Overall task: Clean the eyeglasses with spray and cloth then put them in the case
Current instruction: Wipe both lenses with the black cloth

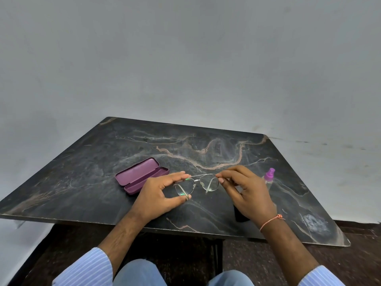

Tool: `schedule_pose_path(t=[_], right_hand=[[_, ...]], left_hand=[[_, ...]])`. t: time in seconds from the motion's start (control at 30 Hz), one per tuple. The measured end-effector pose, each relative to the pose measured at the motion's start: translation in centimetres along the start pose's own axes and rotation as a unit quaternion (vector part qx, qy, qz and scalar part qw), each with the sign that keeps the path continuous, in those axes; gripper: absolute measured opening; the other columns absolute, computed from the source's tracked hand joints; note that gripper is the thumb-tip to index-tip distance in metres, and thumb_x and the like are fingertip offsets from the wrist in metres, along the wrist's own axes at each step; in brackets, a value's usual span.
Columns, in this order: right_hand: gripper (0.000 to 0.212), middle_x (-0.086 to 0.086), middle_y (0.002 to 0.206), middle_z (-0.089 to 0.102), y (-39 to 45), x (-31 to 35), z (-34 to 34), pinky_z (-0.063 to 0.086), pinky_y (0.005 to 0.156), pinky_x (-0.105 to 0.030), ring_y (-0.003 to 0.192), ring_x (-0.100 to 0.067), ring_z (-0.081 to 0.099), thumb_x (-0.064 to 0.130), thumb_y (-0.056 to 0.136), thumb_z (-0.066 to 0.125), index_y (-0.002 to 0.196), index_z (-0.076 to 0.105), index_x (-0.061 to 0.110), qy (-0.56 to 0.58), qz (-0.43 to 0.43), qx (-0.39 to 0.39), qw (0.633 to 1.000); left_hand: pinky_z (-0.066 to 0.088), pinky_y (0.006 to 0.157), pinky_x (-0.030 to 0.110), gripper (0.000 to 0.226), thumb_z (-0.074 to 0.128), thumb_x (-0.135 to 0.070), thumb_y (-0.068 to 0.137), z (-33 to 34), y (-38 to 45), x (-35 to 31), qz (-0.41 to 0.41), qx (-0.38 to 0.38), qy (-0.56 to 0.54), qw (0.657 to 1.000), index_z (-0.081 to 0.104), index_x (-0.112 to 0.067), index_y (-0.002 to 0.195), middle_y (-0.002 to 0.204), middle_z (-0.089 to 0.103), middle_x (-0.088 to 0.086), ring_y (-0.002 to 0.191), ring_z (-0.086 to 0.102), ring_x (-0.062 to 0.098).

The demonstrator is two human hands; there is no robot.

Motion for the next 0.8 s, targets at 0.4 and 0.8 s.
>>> schedule_pose_path(t=[0.4, 0.8], right_hand=[[0.011, 0.01, 0.097, 0.064, 0.8, 0.5, 1.5, 0.055, 0.069, -0.028, 0.081, -0.011, 0.064, 0.024, 0.097, 0.076, 0.107, 0.081, 0.024, -0.118, -0.047, 0.028, 0.992], [0.006, 0.007, 0.088, 0.065, 1.1, 1.3, 3.3, 0.056, 0.068, -0.032, 0.079, -0.018, 0.064, 0.022, 0.091, 0.078, 0.094, 0.082, 0.019, -0.142, -0.03, 0.017, 0.989]], left_hand=[[0.05, 0.119, 0.024, 0.062, 0.102, -0.027, 0.076, 0.0, 0.0, 0.1, -0.003, 0.0, -0.005, 1.0, 0.077, -0.037, 0.133, 0.139, 0.073, -0.019, 0.135, 0.065, -0.005], [0.051, 0.117, 0.021, 0.062, 0.101, -0.026, 0.077, 0.0, 0.1, 0.0, 0.007, -0.007, -0.004, 1.0, 0.076, -0.036, 0.133, 0.139, 0.072, -0.02, 0.134, 0.066, -0.006]])
Point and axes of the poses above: each hand's wrist, its own y-axis towards the middle knuckle, its own z-axis out of the palm, x = y × z, the point moved 1 cm from there along y, towards the middle knuckle
